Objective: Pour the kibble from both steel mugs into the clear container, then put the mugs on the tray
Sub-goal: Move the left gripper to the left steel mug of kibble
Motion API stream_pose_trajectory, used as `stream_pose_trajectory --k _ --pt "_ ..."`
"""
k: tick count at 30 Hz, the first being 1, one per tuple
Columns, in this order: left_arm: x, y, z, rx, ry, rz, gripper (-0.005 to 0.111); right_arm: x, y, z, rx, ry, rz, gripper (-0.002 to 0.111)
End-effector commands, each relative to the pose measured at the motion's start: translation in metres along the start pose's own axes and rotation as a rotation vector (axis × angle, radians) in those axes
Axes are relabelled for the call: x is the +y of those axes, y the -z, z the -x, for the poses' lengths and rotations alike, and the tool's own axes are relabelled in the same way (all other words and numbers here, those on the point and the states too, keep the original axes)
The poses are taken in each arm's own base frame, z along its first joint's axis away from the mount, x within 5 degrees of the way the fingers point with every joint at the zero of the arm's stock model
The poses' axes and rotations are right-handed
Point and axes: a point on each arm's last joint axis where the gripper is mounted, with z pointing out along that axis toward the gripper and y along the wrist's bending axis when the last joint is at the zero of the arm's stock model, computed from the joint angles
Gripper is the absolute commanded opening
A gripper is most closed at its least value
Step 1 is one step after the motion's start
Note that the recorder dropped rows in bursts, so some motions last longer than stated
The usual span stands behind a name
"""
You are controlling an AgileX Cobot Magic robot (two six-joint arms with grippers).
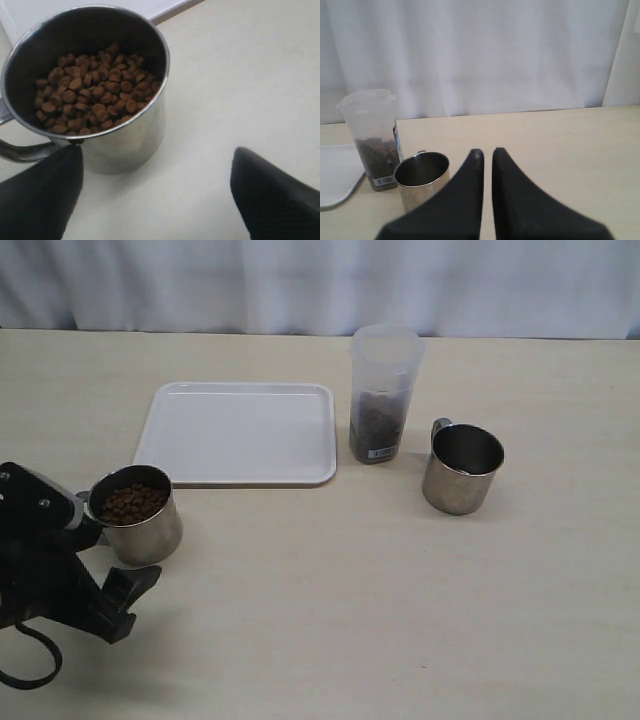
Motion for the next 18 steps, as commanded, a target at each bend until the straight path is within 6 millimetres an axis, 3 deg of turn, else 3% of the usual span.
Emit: stream_pose_trajectory --k 1,9,15,18 --pt "0.003 -0.003 0.011 -0.044 -0.010 0.008 0.061 0.000 0.000 0.000 -0.011 -0.004 0.001 0.005" --pt "0.019 -0.005 0.016 -0.019 0.042 0.068 0.061 0.000 0.000 0.000 -0.011 -0.004 0.001 0.005" --pt "0.019 -0.006 0.017 -0.032 0.042 0.064 0.061 0.000 0.000 0.000 -0.011 -0.004 0.001 0.005" --pt "0.018 -0.015 0.012 -0.022 0.030 0.045 0.061 0.000 0.000 0.000 -0.011 -0.004 0.001 0.005"
